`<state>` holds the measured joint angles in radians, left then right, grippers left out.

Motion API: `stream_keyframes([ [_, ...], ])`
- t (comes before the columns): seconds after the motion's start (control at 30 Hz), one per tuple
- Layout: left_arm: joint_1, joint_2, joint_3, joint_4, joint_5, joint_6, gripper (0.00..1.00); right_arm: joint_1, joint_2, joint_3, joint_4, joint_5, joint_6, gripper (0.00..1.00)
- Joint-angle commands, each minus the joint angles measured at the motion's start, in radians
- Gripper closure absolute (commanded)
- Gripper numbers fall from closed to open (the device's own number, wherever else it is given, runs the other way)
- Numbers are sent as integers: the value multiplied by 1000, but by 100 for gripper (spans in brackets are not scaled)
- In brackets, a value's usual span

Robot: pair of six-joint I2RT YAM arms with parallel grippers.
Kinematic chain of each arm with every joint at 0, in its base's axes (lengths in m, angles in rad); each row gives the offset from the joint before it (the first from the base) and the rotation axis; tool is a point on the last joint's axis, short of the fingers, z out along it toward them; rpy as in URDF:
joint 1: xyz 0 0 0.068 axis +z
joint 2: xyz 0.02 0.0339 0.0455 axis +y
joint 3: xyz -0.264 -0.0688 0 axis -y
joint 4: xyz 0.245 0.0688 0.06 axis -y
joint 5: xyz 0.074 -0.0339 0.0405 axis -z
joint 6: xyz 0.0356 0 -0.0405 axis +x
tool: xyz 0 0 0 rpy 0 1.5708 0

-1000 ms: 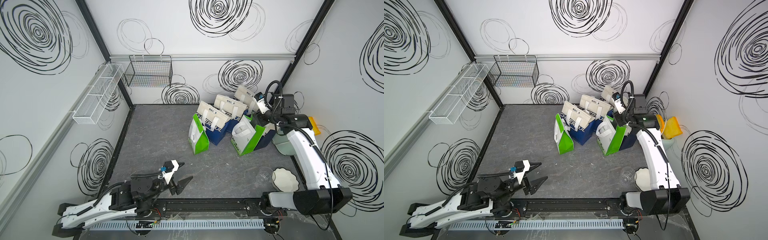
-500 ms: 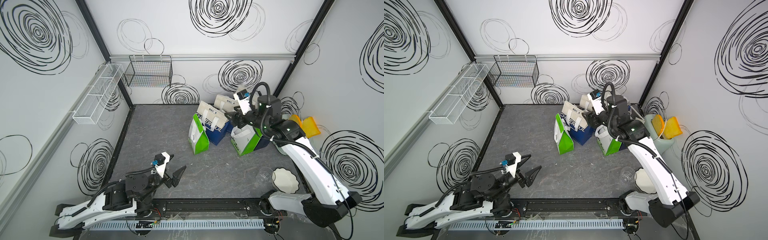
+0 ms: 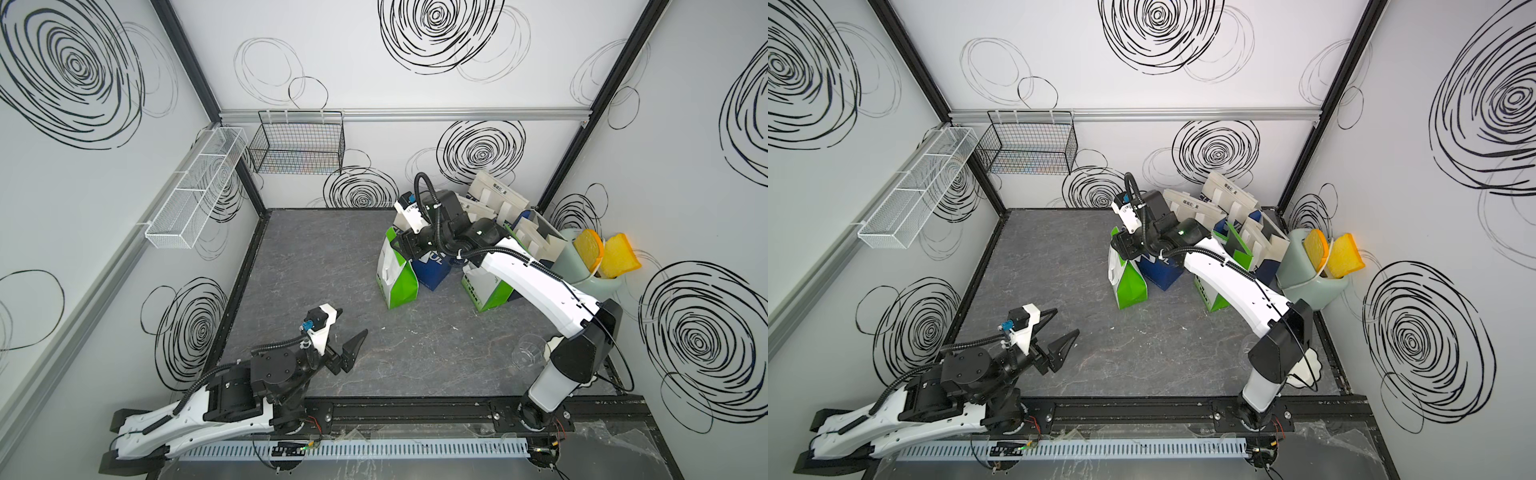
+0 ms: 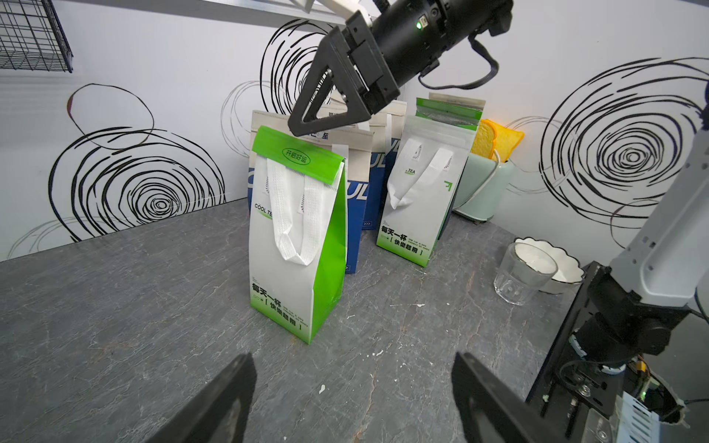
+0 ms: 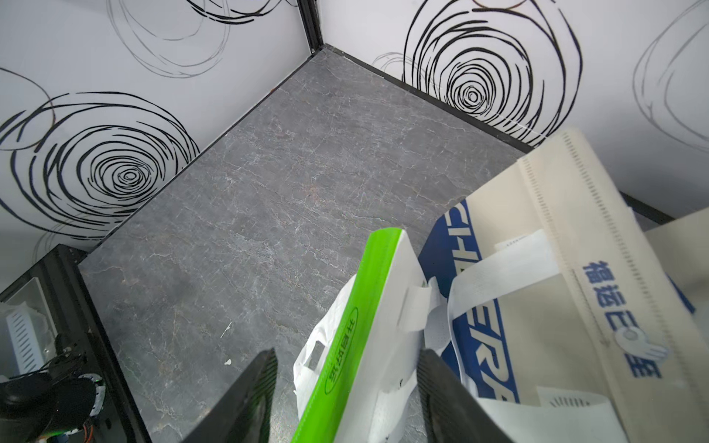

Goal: Open the takeout bag
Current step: Pick up the takeout bag at the center of the board, then place the takeout bag at the center of the board.

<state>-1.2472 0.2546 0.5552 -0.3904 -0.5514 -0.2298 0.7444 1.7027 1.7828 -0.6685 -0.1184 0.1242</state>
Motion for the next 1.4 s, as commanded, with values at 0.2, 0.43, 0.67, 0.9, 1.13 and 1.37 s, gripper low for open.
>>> stream_keyframes([
  [0.2, 7, 43, -1, 29, 0, -3, 15, 33, 68, 46, -125, 62, 10, 56],
  [0.43, 6, 31, -6, 36, 0, 0, 16, 38, 101, 78, -166, 52, -18, 82],
  [0.67, 6, 39, -5, 34, 5, -6, 17, 49, 65, 83, -208, 15, -126, 95],
  [0.9, 24, 11, -34, 84, 135, 84, 16, 50, -108, -65, -222, -183, -419, 100],
  [1.13, 70, 50, -34, 130, 220, 111, 17, 51, -384, -319, -143, -320, -699, 100],
  [1.37, 80, 185, -72, 316, 359, 103, 24, 53, -450, -385, -176, -393, -815, 100],
])
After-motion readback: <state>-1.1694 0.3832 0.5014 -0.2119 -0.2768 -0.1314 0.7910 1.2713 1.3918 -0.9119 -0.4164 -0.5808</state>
